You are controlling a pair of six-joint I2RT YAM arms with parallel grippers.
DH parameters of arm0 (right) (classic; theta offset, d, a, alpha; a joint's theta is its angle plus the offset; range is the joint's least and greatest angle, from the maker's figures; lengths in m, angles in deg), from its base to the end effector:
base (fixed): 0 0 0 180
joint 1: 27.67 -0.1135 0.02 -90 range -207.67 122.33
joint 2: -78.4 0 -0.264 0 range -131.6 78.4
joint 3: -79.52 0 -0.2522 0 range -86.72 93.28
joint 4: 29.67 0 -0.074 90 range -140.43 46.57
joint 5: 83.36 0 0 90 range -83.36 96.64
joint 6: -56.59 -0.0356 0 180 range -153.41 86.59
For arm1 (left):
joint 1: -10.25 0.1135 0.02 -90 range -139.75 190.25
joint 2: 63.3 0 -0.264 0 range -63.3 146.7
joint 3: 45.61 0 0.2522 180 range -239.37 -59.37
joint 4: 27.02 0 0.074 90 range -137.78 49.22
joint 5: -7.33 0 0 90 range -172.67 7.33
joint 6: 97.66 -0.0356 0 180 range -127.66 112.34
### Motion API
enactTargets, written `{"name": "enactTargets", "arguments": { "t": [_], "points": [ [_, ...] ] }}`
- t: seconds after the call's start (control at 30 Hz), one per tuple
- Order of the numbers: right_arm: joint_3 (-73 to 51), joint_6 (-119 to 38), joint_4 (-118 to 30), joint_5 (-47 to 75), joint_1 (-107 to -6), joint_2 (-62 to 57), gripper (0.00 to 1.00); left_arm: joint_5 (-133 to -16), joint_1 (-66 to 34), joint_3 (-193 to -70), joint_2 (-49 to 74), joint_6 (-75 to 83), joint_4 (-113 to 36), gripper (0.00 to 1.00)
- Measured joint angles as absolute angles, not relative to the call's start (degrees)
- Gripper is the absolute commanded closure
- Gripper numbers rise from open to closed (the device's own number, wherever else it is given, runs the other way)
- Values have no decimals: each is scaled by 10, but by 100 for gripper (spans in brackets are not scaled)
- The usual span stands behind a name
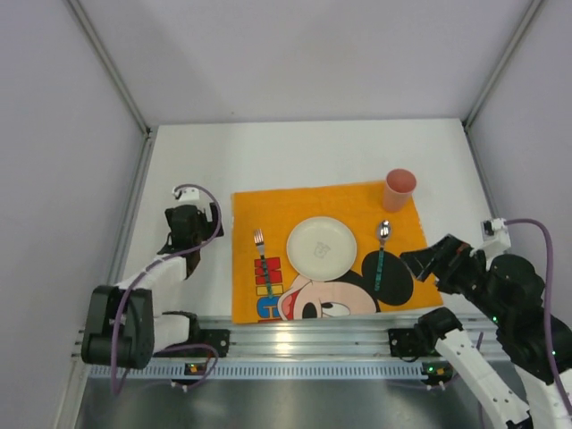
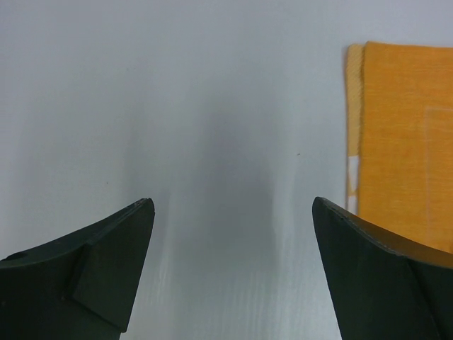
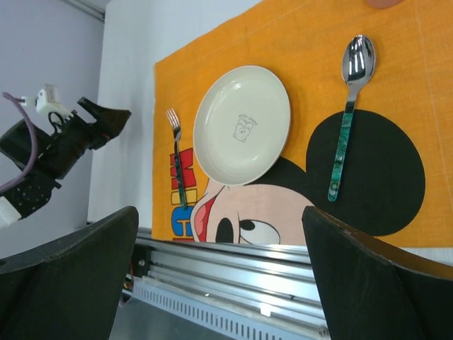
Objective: Set the dinner table for one person
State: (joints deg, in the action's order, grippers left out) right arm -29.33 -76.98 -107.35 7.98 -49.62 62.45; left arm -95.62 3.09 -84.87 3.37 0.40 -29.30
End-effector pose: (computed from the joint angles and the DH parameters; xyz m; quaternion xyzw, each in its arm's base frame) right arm 0.0102 0.0050 0.3512 0.1495 0.8178 0.3089 0.4620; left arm 0.2329 -0.0212 0.1860 -0.0634 0.8587 0.0305 0.5077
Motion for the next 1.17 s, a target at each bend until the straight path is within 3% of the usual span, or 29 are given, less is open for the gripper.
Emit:
{"name": "enactTargets", "arguments": {
  "t": [0.17, 0.37, 0.57, 0.83, 1.17],
  "points": [
    [-308, -756, -1017, 77, -496, 570, 0, -901, 90, -785, 152, -3, -101, 1],
    [-324, -739, -954, 75, -496, 497, 0, -829, 110, -814, 252, -31, 15, 1],
    [-327, -716, -903, 79, -496, 421, 0, -808, 121, -768, 270, -36, 167, 1],
    [-332, -703, -858, 97, -496, 412, 0, -812, 117, -766, 273, -36, 189, 2],
    [-370, -690, -837, 120, -496, 491, 0, -813, 117, -766, 273, -36, 192, 2]
  ]
}}
